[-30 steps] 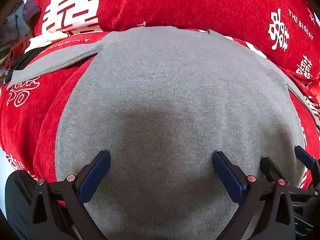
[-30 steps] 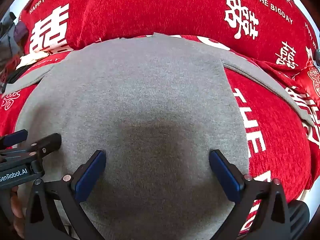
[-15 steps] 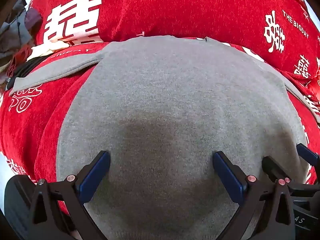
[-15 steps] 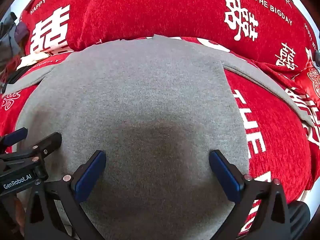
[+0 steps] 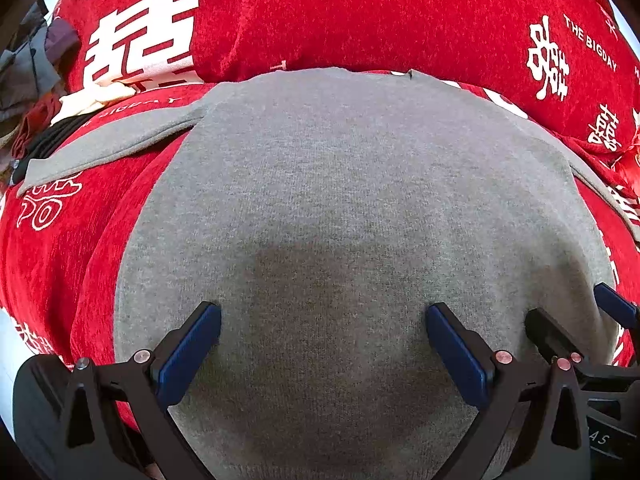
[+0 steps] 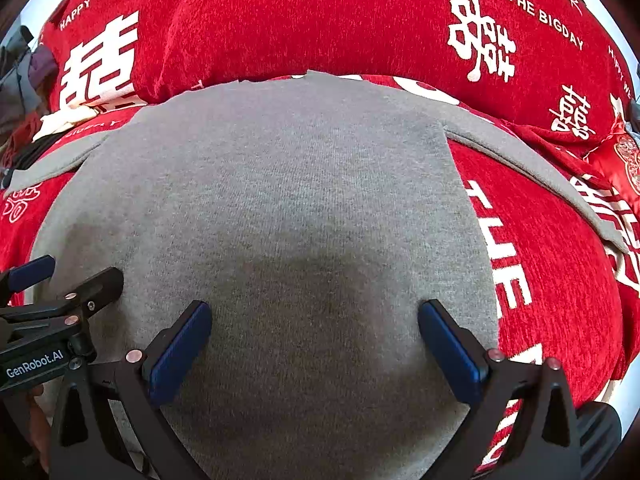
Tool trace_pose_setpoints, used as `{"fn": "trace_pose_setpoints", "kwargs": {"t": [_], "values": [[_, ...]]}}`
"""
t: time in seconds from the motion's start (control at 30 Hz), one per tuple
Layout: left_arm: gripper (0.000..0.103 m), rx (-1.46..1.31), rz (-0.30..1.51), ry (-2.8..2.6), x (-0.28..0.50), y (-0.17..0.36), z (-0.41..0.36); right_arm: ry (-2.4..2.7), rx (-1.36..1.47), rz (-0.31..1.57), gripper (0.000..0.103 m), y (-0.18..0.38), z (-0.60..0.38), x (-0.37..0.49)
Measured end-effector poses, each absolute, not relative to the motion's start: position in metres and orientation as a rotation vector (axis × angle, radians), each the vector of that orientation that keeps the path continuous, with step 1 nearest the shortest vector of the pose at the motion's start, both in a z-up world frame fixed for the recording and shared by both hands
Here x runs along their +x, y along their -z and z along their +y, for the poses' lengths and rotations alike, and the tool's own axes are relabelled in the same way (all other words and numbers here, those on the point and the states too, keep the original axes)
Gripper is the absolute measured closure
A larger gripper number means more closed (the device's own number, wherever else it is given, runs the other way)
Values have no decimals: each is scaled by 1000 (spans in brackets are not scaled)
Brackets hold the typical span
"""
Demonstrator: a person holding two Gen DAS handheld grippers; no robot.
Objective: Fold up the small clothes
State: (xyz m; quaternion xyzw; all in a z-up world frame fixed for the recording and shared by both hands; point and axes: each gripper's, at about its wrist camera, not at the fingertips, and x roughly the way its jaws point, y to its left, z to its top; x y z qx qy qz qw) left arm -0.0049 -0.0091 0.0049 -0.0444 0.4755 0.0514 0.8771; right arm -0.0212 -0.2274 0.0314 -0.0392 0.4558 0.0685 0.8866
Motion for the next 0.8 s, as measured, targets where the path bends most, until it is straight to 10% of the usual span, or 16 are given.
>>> {"fn": "trace_pose_setpoints", "kwargs": {"t": [0.8], "values": [[0,-93,1063,-127,2,-7,-6,-143,-99,1023,0,-33,-224,-13]]}}
